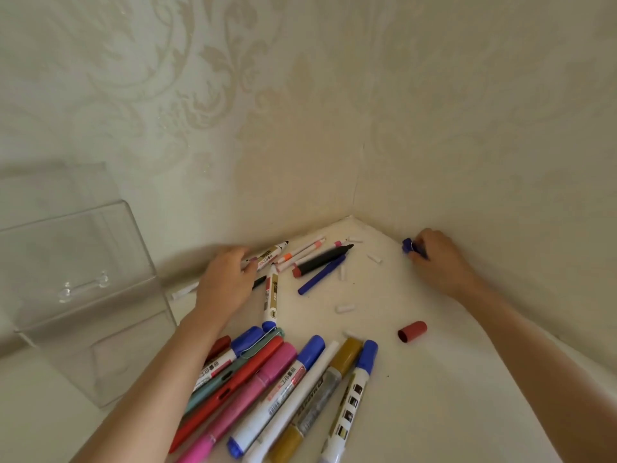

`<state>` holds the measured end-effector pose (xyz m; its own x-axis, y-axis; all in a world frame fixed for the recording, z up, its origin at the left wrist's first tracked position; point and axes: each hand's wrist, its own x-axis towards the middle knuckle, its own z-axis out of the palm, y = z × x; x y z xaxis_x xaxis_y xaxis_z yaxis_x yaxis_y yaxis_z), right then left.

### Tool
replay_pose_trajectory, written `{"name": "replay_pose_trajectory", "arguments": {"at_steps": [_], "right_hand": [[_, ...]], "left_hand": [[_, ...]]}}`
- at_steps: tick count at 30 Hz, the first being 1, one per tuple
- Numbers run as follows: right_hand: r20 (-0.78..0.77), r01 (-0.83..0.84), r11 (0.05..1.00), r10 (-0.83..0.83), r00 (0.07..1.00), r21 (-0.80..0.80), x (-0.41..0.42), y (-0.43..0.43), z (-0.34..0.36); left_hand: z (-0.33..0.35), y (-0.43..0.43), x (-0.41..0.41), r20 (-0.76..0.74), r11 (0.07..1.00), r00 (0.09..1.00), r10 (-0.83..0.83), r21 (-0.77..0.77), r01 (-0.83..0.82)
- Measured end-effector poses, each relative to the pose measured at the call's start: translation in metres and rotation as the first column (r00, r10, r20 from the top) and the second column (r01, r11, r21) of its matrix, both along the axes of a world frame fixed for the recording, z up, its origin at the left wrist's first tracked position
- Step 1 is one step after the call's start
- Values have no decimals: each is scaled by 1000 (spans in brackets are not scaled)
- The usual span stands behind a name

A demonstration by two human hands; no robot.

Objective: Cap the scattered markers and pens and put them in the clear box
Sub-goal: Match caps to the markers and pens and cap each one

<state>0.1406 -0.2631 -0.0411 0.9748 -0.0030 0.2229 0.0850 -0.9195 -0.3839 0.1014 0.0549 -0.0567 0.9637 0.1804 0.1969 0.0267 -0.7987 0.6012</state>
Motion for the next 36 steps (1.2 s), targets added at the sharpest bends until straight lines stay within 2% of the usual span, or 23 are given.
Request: {"name": "replay_pose_trajectory", "arguments": {"at_steps": [2, 4, 7, 12, 17, 19, 23, 29, 36], "right_hand": [[-53, -10, 1000, 10, 999, 5, 7, 0, -2], [-95, -68, 994, 76, 993, 83, 5, 6, -7], [-81, -124, 977, 140, 987, 173, 0, 17, -13], [-97, -210, 956, 233, 968, 205, -7, 26, -16], [-91, -351, 927, 364, 927, 129, -27, 39, -14], [-110, -372, 920, 385, 916, 122, -36, 44, -11], [-77, -365, 922, 376, 923, 129, -60, 46, -2], [-39, -314, 944, 311, 950, -105, -84, 35, -10], [-100, -274, 957, 265, 959, -99, -90, 29, -12]], "left_hand": [[-2, 1, 4, -35, 999, 999, -18, 43, 20], [-3, 0, 4, -57, 995, 998, -40, 87, 44], [-4, -3, 1, -65, 991, 995, -80, 98, 86], [-4, -6, -8, -54, 972, 978, -201, 112, 206], [-3, -12, -21, -81, 951, 956, -282, 104, 290], [-2, -11, -27, -68, 957, 961, -270, 87, 275], [3, -1, -46, -40, 978, 982, -187, 90, 190], [-1, 5, -62, -104, 983, 990, -95, 150, 110], [-4, 4, -60, -85, 982, 993, -85, 164, 98]]}}
